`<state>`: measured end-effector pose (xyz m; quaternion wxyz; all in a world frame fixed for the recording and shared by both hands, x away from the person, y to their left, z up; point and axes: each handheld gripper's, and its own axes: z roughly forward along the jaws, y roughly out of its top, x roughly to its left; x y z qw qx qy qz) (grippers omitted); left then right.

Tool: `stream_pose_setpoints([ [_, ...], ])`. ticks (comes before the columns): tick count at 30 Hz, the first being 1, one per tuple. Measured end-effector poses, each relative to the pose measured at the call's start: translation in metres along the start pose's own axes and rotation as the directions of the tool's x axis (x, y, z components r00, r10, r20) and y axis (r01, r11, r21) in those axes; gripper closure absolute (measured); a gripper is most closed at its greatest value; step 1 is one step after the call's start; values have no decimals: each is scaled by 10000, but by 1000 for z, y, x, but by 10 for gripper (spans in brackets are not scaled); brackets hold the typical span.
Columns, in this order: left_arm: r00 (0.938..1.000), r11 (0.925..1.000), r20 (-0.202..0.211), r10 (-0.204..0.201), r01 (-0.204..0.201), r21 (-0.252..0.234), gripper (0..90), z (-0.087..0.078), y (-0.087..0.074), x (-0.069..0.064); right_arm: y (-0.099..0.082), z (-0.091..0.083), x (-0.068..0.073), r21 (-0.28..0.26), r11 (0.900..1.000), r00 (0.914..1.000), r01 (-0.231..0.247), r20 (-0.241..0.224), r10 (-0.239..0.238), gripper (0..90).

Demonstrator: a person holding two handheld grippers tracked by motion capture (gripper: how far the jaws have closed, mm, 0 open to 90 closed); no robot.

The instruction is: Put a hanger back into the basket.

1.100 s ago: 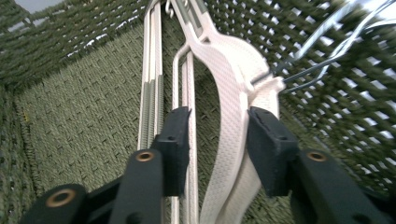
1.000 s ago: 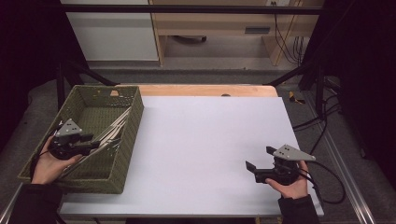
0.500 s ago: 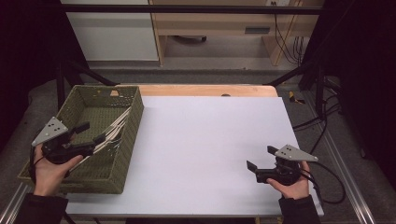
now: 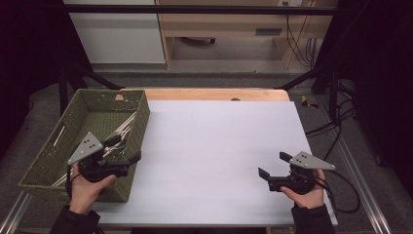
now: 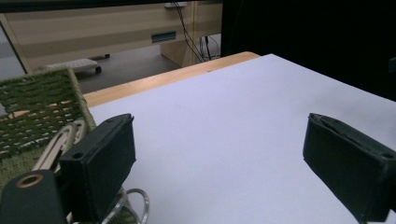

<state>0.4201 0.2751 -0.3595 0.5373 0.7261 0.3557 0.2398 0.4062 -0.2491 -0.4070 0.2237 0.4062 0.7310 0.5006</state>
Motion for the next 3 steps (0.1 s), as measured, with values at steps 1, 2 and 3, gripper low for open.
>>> stream_pose_setpoints([
  [1,10000,10000,48,-15,14,91,87,1,-2,-1,0,-1,0,-30,10000,10000,25,-44,-25,46],
  [2,10000,9999,52,6,-6,141,85,2,-5,-3,0,-1,0,-90,10000,10000,-13,-40,13,46],
  [3,10000,9998,26,70,-70,160,83,3,-8,-4,1,-2,-1,-113,9999,10000,6,-74,-7,45],
])
